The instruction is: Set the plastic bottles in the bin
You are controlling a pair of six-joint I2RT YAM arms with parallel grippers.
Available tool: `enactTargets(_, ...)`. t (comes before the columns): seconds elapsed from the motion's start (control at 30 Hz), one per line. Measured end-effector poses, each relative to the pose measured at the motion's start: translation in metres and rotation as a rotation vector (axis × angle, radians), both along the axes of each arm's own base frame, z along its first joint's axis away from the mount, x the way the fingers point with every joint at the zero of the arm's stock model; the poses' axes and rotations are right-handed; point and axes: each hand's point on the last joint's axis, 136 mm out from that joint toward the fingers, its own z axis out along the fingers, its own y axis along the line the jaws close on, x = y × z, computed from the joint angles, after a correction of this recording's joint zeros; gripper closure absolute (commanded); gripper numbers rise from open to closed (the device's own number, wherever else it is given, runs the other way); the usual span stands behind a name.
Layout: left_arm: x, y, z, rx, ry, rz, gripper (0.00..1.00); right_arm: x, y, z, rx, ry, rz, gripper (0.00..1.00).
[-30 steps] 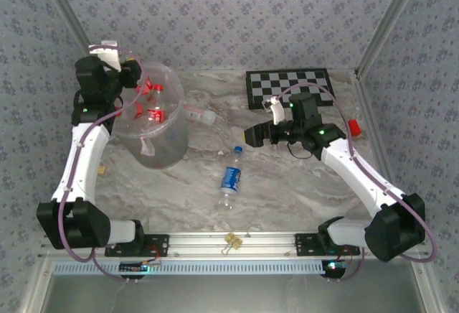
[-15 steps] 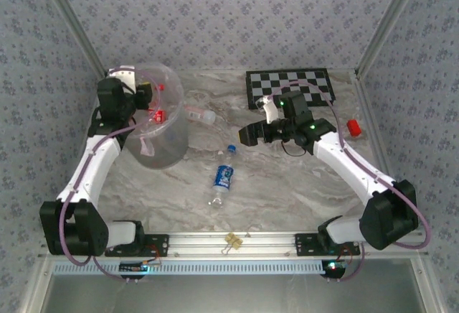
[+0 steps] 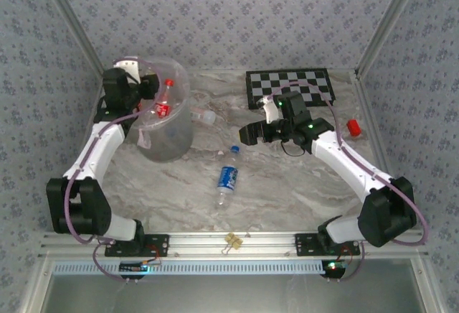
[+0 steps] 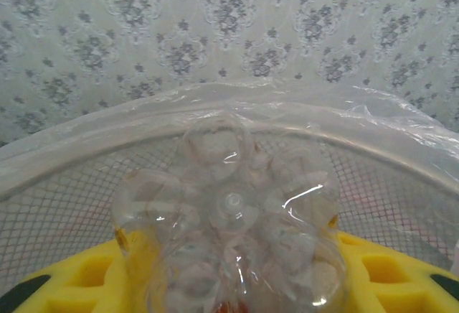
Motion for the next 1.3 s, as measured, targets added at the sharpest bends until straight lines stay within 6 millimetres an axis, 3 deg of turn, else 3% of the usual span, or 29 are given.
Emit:
enactTargets(0.1,-0.001,-0.018,0.001,0.003,0.03,-0.039,0.99,0.001,-0.001,0.0,-0.004,-0.001,-0.009,0.03)
enactTargets(0.2,-0.003,-0.032,0.002,0.009,0.067,-0.067,0.79,0.002,-0.003,-0.002,-0.012,0.0,-0.02,0.03)
enactTargets(0.3,-0.008,-0.034,0.005,0.027,0.104,-0.072,0.59,0.003,-0.004,-0.002,-0.017,0.0,-0.026,0.03)
enactTargets(0.43,-0.016,-0.032,0.021,0.064,0.142,-0.074,0.24,0.005,-0.006,-0.004,-0.022,0.003,-0.034,0.03)
enactTargets(0.57,-0.022,-0.032,0.053,0.091,0.122,-0.085,0.17,0.006,-0.006,-0.009,-0.027,0.015,-0.035,0.03)
enactTargets(0.6,-0.023,-0.032,0.061,0.091,0.11,-0.086,0.18,0.007,-0.006,-0.01,-0.028,0.017,-0.035,0.03)
enactTargets(0.73,-0.025,-0.032,0.092,0.076,0.048,-0.084,0.52,0.007,-0.006,-0.012,-0.032,0.024,-0.035,0.03)
enactTargets(0.9,-0.022,-0.031,0.104,0.056,0.026,-0.07,0.83,0.008,-0.006,-0.011,-0.034,0.026,-0.036,0.03)
enactTargets(1.0,-0.017,-0.032,0.095,0.056,0.048,-0.058,0.92,0.008,-0.006,-0.011,-0.036,0.027,-0.038,0.03)
enactTargets(1.17,-0.009,-0.033,0.04,0.081,0.141,-0.042,1.0,0.008,-0.006,-0.011,-0.039,0.031,-0.039,0.03)
enactTargets(1.3,-0.004,-0.033,0.037,0.07,0.092,-0.031,1.0,0.008,-0.007,-0.012,-0.043,0.032,-0.041,0.03)
